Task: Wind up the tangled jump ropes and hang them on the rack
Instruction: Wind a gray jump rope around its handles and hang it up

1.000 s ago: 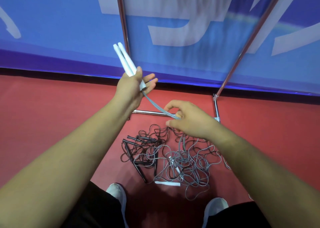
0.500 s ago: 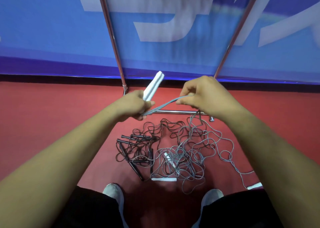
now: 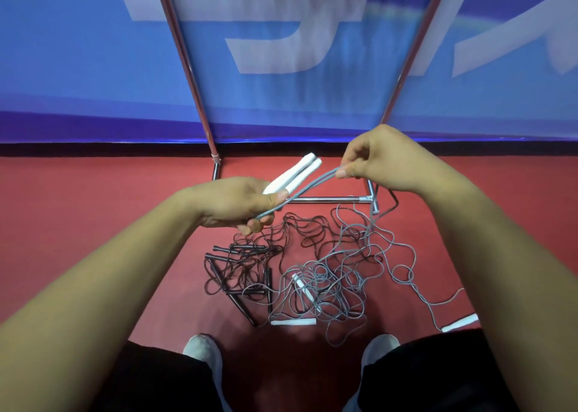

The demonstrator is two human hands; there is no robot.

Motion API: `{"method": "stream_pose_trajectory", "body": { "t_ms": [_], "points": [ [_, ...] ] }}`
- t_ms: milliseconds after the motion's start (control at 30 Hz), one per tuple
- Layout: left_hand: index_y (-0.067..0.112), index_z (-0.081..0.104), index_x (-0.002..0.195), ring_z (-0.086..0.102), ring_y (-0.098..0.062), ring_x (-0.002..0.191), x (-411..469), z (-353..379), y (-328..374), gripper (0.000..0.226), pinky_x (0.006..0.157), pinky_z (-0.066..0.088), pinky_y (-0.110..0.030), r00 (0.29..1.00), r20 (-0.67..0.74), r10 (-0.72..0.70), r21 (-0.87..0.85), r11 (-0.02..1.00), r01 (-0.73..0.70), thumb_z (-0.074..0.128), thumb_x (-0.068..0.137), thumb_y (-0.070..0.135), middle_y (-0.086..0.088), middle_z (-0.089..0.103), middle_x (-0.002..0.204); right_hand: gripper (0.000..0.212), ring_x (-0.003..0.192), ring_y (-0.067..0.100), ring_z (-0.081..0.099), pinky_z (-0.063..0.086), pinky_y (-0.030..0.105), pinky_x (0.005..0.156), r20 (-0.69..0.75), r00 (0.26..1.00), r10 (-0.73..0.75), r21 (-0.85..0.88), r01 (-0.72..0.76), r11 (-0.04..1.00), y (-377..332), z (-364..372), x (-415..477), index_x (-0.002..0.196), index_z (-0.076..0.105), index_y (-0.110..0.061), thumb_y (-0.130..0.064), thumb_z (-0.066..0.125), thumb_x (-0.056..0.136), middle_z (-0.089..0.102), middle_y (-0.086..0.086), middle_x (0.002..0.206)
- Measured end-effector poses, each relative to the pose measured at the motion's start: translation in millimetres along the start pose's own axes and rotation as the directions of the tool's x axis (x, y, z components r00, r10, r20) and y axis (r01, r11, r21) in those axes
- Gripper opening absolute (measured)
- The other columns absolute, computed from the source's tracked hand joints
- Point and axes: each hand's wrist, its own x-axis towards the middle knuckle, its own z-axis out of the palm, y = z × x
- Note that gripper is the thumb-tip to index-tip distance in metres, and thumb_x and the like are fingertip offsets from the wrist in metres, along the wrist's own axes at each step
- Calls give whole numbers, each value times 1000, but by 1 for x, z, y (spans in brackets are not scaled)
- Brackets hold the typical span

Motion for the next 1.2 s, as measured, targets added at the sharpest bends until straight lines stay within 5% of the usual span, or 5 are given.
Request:
{"method": "stream_pose_trajectory", "body": {
  "t_ms": [233, 400, 633, 933, 1200],
  "points": [
    [15, 43, 84, 35, -11, 53, -11, 10, 4, 31, 54, 32, -25, 955, 269, -121, 261, 964, 49, 50, 93, 44, 4, 45, 64, 38, 48, 7, 34, 30, 27, 49, -102, 995, 4, 75, 4, 997, -7, 10, 3, 65, 67, -11, -39, 93, 59, 48, -6, 48],
    [28, 52, 91, 39, -19, 54, -14, 9, 10, 13, 55, 35, -41, 913, 376, 155, 285, 919, -274, 48, 103, 32, 6, 49, 63, 27, 48, 3, 36, 29, 20, 48, -100, 995, 26, 207, -4, 978, -3, 13, 6, 65, 70, -10, -28, 91, 64, 51, -9, 48],
    [7, 48, 101, 30, -10, 50, -9, 0, 10, 32, 49, 23, -22, 864, -104, 493, -132, 854, -503, 50, 94, 38, 0, 42, 64, 12, 50, 11, 41, 32, 26, 51, -45, 995, 86, 418, -60, 907, 8, 18, 12, 80, 77, -18, -24, 73, 88, 59, -2, 55],
    [31, 35, 150, 39, -18, 64, -4, -20, 7, 51, 52, 30, -25, 746, -446, 494, -107, 798, -592, 50, 102, 27, -7, 40, 76, 11, 53, 12, 47, 45, 19, 52, 55, 995, 87, 450, -102, 887, 2, 26, 12, 87, 79, -14, -24, 80, 83, 59, 2, 57],
    [14, 46, 112, 43, -17, 58, -12, -38, 6, 10, 52, 35, -23, 687, -635, 353, -114, 837, -535, 49, 105, 21, -6, 49, 72, 15, 77, 25, 74, 57, 36, 84, 143, 987, 67, 530, -133, 837, 3, 32, 8, 96, 71, 0, -14, 71, 90, 65, 3, 62]
  ]
}}
